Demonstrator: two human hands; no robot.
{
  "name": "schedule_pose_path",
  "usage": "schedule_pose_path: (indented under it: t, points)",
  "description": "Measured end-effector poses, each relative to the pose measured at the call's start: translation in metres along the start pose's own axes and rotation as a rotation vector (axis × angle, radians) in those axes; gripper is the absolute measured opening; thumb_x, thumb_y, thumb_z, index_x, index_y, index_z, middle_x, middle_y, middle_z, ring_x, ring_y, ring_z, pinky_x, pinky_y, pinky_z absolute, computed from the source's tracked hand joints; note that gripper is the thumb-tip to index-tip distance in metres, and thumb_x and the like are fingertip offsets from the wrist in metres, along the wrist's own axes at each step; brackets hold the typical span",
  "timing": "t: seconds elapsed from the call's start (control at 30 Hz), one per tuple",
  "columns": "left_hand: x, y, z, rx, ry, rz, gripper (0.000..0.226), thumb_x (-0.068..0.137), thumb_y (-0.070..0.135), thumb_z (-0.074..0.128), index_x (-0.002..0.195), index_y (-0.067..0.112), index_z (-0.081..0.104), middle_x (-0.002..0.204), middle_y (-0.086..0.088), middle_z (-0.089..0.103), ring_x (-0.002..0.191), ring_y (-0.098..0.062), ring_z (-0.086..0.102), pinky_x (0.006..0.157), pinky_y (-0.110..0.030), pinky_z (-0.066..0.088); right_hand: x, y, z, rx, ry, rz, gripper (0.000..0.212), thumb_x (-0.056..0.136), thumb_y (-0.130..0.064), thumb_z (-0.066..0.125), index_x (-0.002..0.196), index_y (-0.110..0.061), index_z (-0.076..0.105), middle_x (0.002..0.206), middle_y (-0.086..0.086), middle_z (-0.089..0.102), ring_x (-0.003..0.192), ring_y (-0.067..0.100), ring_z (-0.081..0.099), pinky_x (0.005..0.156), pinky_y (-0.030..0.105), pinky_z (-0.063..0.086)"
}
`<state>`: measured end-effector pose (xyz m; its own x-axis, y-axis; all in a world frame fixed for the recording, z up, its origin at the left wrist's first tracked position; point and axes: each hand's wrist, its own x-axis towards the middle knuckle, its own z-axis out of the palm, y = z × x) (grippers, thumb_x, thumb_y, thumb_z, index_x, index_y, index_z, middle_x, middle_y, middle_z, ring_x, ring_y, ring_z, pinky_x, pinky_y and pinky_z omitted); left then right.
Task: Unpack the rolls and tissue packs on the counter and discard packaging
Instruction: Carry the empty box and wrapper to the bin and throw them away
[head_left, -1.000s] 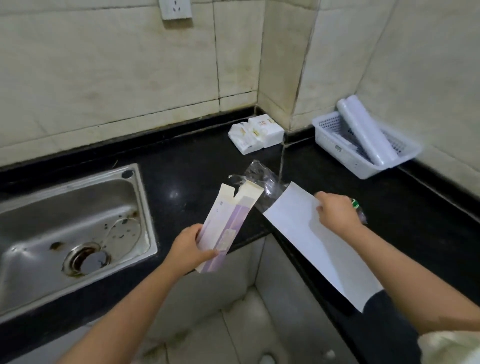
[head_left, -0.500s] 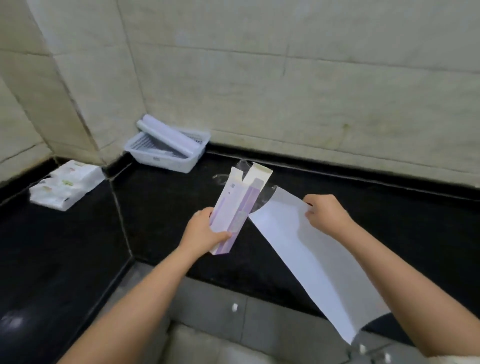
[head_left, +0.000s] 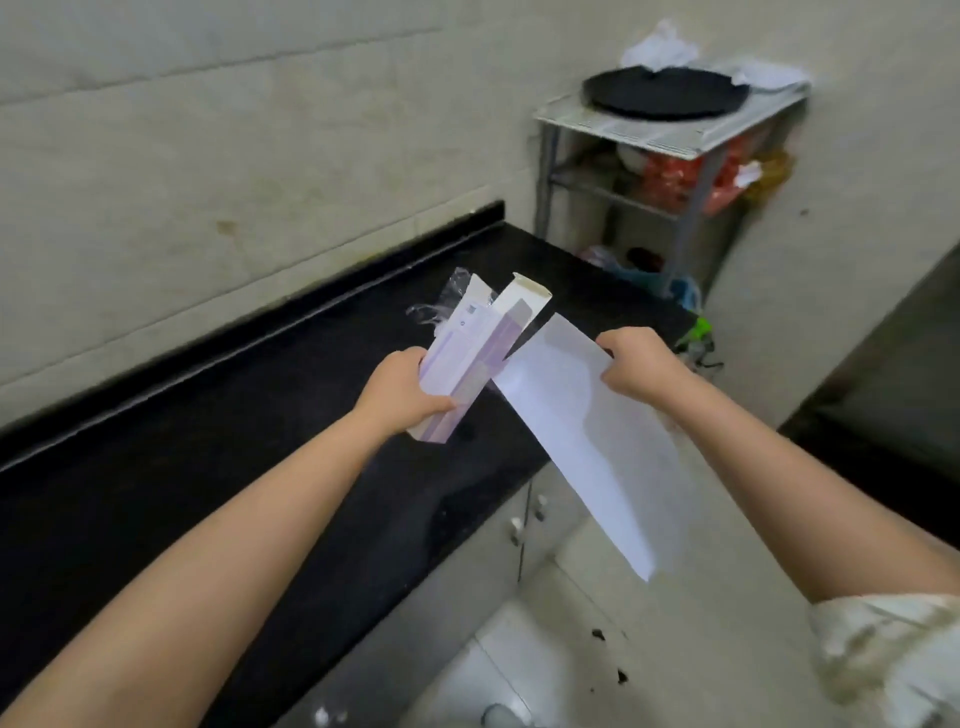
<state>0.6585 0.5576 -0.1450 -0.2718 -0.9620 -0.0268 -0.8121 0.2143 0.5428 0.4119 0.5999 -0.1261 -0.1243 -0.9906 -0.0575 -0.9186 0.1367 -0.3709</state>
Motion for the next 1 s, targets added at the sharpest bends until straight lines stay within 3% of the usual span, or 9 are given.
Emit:
schedule_pose_path:
  t: [0.17, 0.3, 0.47, 0.53, 0.6, 0.77, 0.83, 0.9, 1.0]
  points:
    - [0.006, 0.107, 0.086, 0.031, -0.316, 0.421, 0.035, 0.068, 0.028, 0.078, 0.082, 0.009, 0.051, 0.072, 0.001, 0.049, 0.068, -0.019, 0.043, 0.046, -0.025, 0.027, -0.129, 0.101, -0.012, 0.102, 0.187, 0.469, 0.019, 0.079, 0.006, 0.047, 0.086, 0.002, 0.064, 0.099, 0.027, 0.066, 0.097, 0.039, 0.058, 0.065, 0.028, 0.044]
    - [-0.048, 0.182, 0.176, 0.057, -0.602, 0.679, 0.040, 0.072, 0.024, 0.077, 0.101, 0.002, 0.061, 0.101, -0.019, 0.065, 0.091, -0.034, 0.059, 0.064, -0.029, 0.034, -0.272, 0.150, 0.004, 0.157, 0.262, 0.865, 0.021, 0.078, 0.006, 0.049, 0.094, 0.010, 0.063, 0.101, 0.028, 0.066, 0.097, 0.039, 0.058, 0.076, 0.038, 0.045]
    - [-0.153, 0.271, 0.273, 0.071, -0.896, 0.936, 0.040, 0.072, 0.025, 0.077, 0.099, 0.000, 0.062, 0.099, -0.021, 0.064, 0.090, -0.035, 0.058, 0.064, -0.031, 0.034, -0.444, 0.185, 0.017, 0.222, 0.269, 1.276, 0.012, 0.077, 0.005, 0.050, 0.083, 0.010, 0.059, 0.089, 0.026, 0.062, 0.087, 0.034, 0.057, 0.057, 0.031, 0.033]
    - [-0.191, 0.301, 0.304, 0.057, -0.986, 0.979, 0.040, 0.072, 0.025, 0.076, 0.102, 0.003, 0.062, 0.091, -0.013, 0.060, 0.080, -0.029, 0.052, 0.062, -0.025, 0.030, -0.493, 0.199, 0.022, 0.261, 0.304, 1.388, 0.008, 0.077, 0.005, 0.049, 0.079, 0.008, 0.057, 0.086, 0.024, 0.059, 0.084, 0.032, 0.055, 0.055, 0.029, 0.034]
    - [-0.222, 0.332, 0.340, 0.081, -1.067, 1.022, 0.039, 0.073, 0.026, 0.076, 0.105, 0.007, 0.062, 0.092, -0.008, 0.058, 0.078, -0.023, 0.047, 0.064, -0.024, 0.031, -0.534, 0.218, 0.028, 0.287, 0.351, 1.483, 0.020, 0.077, 0.006, 0.049, 0.090, 0.014, 0.061, 0.096, 0.029, 0.064, 0.093, 0.039, 0.058, 0.065, 0.035, 0.042]
    - [-0.263, 0.408, 0.420, 0.238, -1.129, 1.041, 0.045, 0.073, 0.030, 0.077, 0.107, 0.006, 0.061, 0.091, -0.006, 0.053, 0.079, -0.024, 0.047, 0.044, -0.014, 0.028, -0.603, 0.286, 0.032, 0.316, 0.353, 1.606, 0.025, 0.078, 0.006, 0.049, 0.098, 0.016, 0.061, 0.102, 0.033, 0.063, 0.098, 0.043, 0.056, 0.086, 0.049, 0.046]
    - [-0.271, 0.433, 0.447, 0.295, -1.130, 1.020, 0.047, 0.073, 0.032, 0.076, 0.108, 0.005, 0.059, 0.090, -0.004, 0.049, 0.078, -0.020, 0.043, 0.047, -0.019, 0.028, -0.620, 0.319, 0.028, 0.344, 0.367, 1.641, 0.025, 0.078, 0.006, 0.049, 0.098, 0.016, 0.060, 0.099, 0.032, 0.063, 0.095, 0.043, 0.056, 0.083, 0.049, 0.047]
    - [-0.276, 0.455, 0.473, 0.323, -1.151, 0.991, 0.049, 0.072, 0.032, 0.077, 0.109, 0.006, 0.058, 0.090, -0.003, 0.047, 0.079, -0.020, 0.044, 0.055, -0.023, 0.033, -0.629, 0.353, 0.023, 0.358, 0.359, 1.668, 0.020, 0.079, 0.006, 0.049, 0.093, 0.013, 0.062, 0.089, 0.027, 0.061, 0.089, 0.039, 0.055, 0.073, 0.040, 0.045]
    - [-0.274, 0.487, 0.508, 0.377, -1.164, 0.952, 0.053, 0.071, 0.033, 0.078, 0.111, 0.006, 0.056, 0.093, -0.005, 0.050, 0.082, -0.020, 0.045, 0.062, -0.026, 0.037, -0.628, 0.405, 0.020, 0.375, 0.297, 1.672, 0.011, 0.080, 0.005, 0.051, 0.071, 0.005, 0.058, 0.074, 0.018, 0.055, 0.082, 0.030, 0.050, 0.071, 0.031, 0.037]
